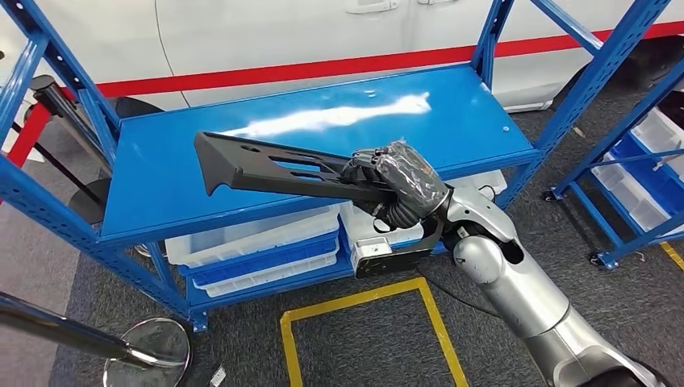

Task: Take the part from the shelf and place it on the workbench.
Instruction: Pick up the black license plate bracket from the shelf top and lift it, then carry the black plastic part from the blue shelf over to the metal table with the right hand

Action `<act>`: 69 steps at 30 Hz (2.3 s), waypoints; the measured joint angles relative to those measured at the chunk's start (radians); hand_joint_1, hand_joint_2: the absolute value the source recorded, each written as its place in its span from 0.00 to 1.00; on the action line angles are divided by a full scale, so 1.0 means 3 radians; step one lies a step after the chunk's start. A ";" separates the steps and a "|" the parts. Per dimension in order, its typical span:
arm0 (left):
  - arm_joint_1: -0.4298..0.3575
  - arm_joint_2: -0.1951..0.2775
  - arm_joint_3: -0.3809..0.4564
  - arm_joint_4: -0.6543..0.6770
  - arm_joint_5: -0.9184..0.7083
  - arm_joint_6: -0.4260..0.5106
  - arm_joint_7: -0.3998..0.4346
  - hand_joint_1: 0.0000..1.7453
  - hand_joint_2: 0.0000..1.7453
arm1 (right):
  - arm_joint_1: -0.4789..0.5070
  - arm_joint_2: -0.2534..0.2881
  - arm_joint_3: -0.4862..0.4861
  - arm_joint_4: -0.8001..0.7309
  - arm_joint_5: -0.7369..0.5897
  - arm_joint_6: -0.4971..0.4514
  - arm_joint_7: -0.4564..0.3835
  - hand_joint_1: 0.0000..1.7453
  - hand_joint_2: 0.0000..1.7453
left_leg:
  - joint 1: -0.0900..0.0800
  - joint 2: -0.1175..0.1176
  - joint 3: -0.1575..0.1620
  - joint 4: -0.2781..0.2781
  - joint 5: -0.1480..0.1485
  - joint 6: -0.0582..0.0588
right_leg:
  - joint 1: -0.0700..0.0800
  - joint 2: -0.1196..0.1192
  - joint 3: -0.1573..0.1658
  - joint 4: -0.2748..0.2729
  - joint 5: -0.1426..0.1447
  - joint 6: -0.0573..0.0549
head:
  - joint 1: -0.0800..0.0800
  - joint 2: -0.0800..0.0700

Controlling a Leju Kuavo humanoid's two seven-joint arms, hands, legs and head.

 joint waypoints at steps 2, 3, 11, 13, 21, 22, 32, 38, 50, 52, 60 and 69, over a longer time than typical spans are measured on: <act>0.0000 0.0004 -0.0004 0.0002 0.0003 -0.0002 -0.0006 0.00 0.00 | 0.0000 -0.0007 -0.0015 -0.0016 -0.0001 0.0004 -0.0003 0.97 1.00 | -0.0003 -0.0064 -0.0045 0.0011 0.0064 -0.0039 | 0.0007 0.0069 0.0148 -0.0247 -0.0063 -0.0022 | -0.0001 0.0000; 0.0002 0.0006 -0.0004 0.0004 0.0005 -0.0002 -0.0004 0.00 0.00 | -0.0001 -0.0008 -0.0017 -0.0023 -0.0001 0.0012 -0.0002 0.97 1.00 | -0.0004 -0.0098 -0.0057 -0.0001 0.0103 -0.0061 | 0.0013 0.0044 0.0145 -0.0264 -0.0051 -0.0034 | -0.0001 0.0000; 0.0012 0.0034 -0.0007 0.0023 0.0041 -0.0038 0.0011 0.00 0.00 | -0.0031 0.0007 -0.0014 -0.0051 -0.0002 0.0058 0.0042 0.97 1.00 | 0.0046 0.0101 -0.0324 0.0954 -0.0539 -0.0188 | 0.0006 -0.0290 -0.0165 -0.0286 0.0227 -0.0163 | -0.0011 0.0000; 0.0012 0.0052 -0.0007 0.0023 0.0046 -0.0054 0.0020 0.00 0.00 | -0.0032 0.0008 -0.0012 -0.0054 -0.0002 0.0060 0.0054 0.97 1.00 | 0.0052 0.0124 -0.0147 0.0906 -0.0386 -0.0202 | 0.0007 -0.0370 -0.0263 -0.0264 0.0284 -0.0148 | -0.0011 0.0000; 0.0003 0.0134 -0.0007 0.0037 0.0063 -0.0085 0.0032 0.00 0.00 | -0.0068 0.0017 -0.0006 -0.0139 -0.0004 0.0063 0.0114 0.97 1.00 | 0.0003 0.0249 0.0459 -0.0060 -0.0363 -0.0039 | 0.0010 -0.0522 -0.0370 -0.0194 0.0353 0.0001 | -0.0010 0.0000; 0.0006 0.0139 -0.0007 0.0041 0.0062 -0.0085 0.0033 0.00 0.00 | -0.0070 0.0016 -0.0005 -0.0143 -0.0004 0.0064 0.0123 0.97 1.00 | 0.0010 0.0221 0.0426 -0.0068 -0.0319 -0.0011 | 0.0007 -0.0432 -0.0404 -0.0102 0.0235 0.0016 | -0.0008 0.0000; 0.0002 0.0140 -0.0007 0.0050 0.0068 -0.0064 0.0030 0.00 0.00 | -0.0077 0.0005 0.0004 -0.0148 0.0010 0.0060 0.0163 0.97 1.00 | -0.0024 -0.0190 -0.0030 -0.0002 0.0043 -0.0001 | 0.0059 0.0078 0.0088 -0.0172 -0.0035 -0.0140 | -0.0010 0.0000; 0.0022 0.0156 -0.0008 0.0078 0.0078 -0.0052 0.0051 0.00 0.00 | -0.0121 0.0023 0.0020 -0.0161 0.0013 0.0063 0.0178 0.97 1.00 | -0.0011 -0.0078 -0.0160 0.0113 -0.0071 -0.0106 | 0.0025 -0.0099 0.0067 -0.0371 0.0115 -0.0190 | -0.0020 0.0000; -0.0033 0.0200 -0.0006 0.0081 0.0108 -0.0059 0.0105 0.00 0.00 | -0.0185 0.0029 0.0039 -0.0186 -0.0005 0.0117 0.0162 0.97 1.00 | 0.0056 0.0368 0.0436 -0.0003 -0.0388 -0.0187 | -0.0004 -0.0650 -0.0316 -0.0236 0.0380 -0.0012 | -0.0033 0.0000; -0.0024 0.0205 -0.0003 0.0086 0.0109 -0.0063 0.0113 0.00 0.00 | -0.0190 0.0037 0.0045 -0.0183 -0.0005 0.0118 0.0163 0.97 1.00 | 0.0051 0.0299 0.0388 -0.0015 -0.0326 -0.0108 | -0.0028 -0.0605 -0.0331 -0.0214 0.0339 0.0038 | -0.0035 0.0000; -0.0035 0.0212 0.0002 0.0094 0.0138 -0.0081 0.0142 0.00 0.00 | -0.0192 0.0030 0.0073 -0.0170 -0.0013 0.0119 0.0197 0.97 1.00 | -0.0023 -0.0058 0.0037 0.0017 -0.0040 0.0014 | 0.0044 -0.0132 -0.0286 0.0440 -0.0181 -0.0067 | -0.0034 0.0000; -0.0008 0.0225 0.0002 0.0107 0.0147 -0.0091 0.0156 0.00 0.00 | -0.0240 0.0055 0.0078 -0.0177 -0.0020 0.0121 0.0205 0.97 1.00 | -0.0025 -0.0124 -0.0160 0.0097 -0.0013 -0.0113 | 0.0048 -0.0096 0.0056 -0.0358 0.0132 -0.0199 | -0.0038 0.0000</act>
